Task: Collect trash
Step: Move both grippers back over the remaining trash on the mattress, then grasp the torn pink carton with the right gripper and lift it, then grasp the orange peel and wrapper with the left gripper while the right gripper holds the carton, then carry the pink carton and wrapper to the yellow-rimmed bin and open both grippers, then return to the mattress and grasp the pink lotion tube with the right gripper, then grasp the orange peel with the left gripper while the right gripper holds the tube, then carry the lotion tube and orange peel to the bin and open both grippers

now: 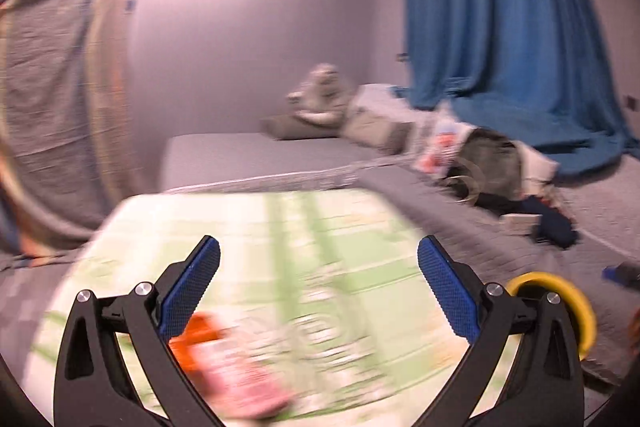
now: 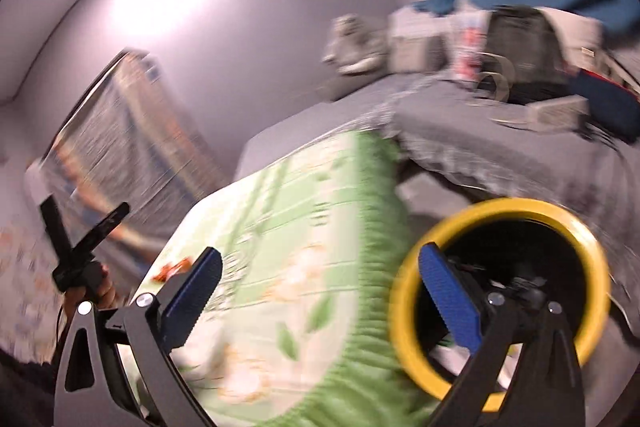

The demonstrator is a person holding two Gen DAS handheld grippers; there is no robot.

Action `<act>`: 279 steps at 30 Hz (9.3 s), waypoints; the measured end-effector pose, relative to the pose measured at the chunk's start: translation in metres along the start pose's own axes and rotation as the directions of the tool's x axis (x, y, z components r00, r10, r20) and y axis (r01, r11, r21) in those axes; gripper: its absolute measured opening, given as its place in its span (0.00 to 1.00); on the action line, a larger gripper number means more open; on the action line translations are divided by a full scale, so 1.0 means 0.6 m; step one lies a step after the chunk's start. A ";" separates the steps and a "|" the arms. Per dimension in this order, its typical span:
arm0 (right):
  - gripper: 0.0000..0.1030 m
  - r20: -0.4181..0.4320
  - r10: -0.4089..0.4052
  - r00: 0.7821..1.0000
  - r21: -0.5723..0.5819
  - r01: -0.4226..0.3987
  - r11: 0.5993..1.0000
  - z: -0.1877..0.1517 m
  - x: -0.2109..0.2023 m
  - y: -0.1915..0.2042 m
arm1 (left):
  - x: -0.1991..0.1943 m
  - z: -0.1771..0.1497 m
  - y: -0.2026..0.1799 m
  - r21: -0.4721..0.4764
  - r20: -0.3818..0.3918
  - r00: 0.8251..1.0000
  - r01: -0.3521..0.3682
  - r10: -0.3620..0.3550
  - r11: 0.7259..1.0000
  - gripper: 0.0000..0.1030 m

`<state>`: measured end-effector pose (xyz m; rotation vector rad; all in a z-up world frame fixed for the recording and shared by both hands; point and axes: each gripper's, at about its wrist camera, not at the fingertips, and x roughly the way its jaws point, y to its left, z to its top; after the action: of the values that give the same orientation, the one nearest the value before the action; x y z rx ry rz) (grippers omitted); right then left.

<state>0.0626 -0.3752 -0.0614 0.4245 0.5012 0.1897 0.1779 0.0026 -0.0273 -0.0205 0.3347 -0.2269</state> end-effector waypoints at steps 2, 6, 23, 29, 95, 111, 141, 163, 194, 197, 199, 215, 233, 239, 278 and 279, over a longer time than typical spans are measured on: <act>0.92 -0.056 0.058 0.997 -0.065 -0.062 0.996 0.001 0.039 0.046 | -0.024 -0.018 0.059 -0.016 0.007 0.994 -0.106 0.106 0.994 0.92; 0.92 -0.183 0.153 0.971 -0.151 -0.182 0.972 -0.011 0.119 0.131 | -0.075 -0.064 0.150 -0.059 -0.020 0.975 -0.223 0.222 0.973 0.92; 0.92 -0.731 0.130 0.670 -0.240 -0.430 0.870 -0.116 0.517 0.443 | -0.126 -0.183 0.266 -0.227 -0.148 0.970 -0.222 0.192 0.948 0.92; 0.92 -0.776 0.038 0.629 -0.285 -0.404 0.869 -0.135 0.576 0.455 | -0.124 -0.194 0.257 -0.176 -0.147 0.967 -0.232 0.208 0.957 0.92; 0.58 -0.600 0.434 0.672 0.102 -0.474 0.875 -0.051 0.362 0.287 | 0.153 -0.142 0.221 0.217 -0.405 0.914 0.091 0.005 0.972 0.18; 0.58 -0.579 0.445 0.683 0.110 -0.476 0.873 -0.049 0.344 0.286 | -0.006 -0.061 0.224 0.083 -0.221 0.975 0.018 0.001 0.996 0.11; 0.58 -0.336 0.369 0.866 0.196 -0.319 0.927 0.000 0.198 0.074 | -0.036 0.037 -0.145 0.130 -0.170 0.926 0.360 -0.337 0.924 0.08; 0.58 -0.171 -0.196 0.965 0.388 0.249 0.887 -0.045 0.009 -0.270 | 0.145 -0.016 -0.571 0.176 -0.345 0.693 0.710 -0.633 0.682 0.09; 0.83 -0.509 0.198 0.838 -0.338 -0.406 0.849 -0.067 0.311 0.285 | -0.033 -0.086 0.145 -0.171 -0.073 0.989 -0.141 0.130 0.975 0.92; 0.79 -0.622 0.171 0.764 -0.403 -0.500 0.767 -0.110 0.395 0.393 | -0.079 -0.113 0.233 -0.224 -0.097 0.965 -0.258 0.242 0.940 0.92; 0.77 -0.664 0.142 0.735 -0.422 -0.524 0.739 -0.135 0.434 0.441 | -0.101 -0.128 0.280 -0.270 -0.117 0.957 -0.289 0.267 0.918 0.92; 0.62 -0.768 -0.052 0.638 -0.451 -0.482 0.751 -0.201 0.647 0.553 | -0.116 -0.186 0.381 -0.397 -0.162 0.956 -0.292 0.246 0.870 0.92; 0.40 -0.741 0.209 0.639 -0.127 -0.438 0.890 -0.090 0.441 0.331 | 0.122 -0.138 0.249 -0.024 -0.371 0.928 -0.047 0.035 0.999 0.92; 0.40 -0.665 0.274 0.694 -0.065 -0.419 0.905 -0.062 0.349 0.269 | 0.246 -0.146 0.229 -0.007 -0.510 0.860 0.018 -0.019 1.000 0.92; 0.40 -0.102 -0.104 0.989 0.294 0.130 0.947 0.021 0.020 -0.164 | 0.137 -0.023 -0.414 0.186 -0.336 0.798 0.577 -0.500 0.795 0.37; 0.40 -0.099 -0.129 0.987 0.316 0.154 0.936 0.017 0.014 -0.184 | 0.143 -0.028 -0.437 0.182 -0.344 0.786 0.593 -0.514 0.785 0.37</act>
<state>0.0829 -0.4756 -0.1053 0.7006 0.6395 -0.0176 0.1941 -0.2719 -0.0557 0.2001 0.5723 -0.8819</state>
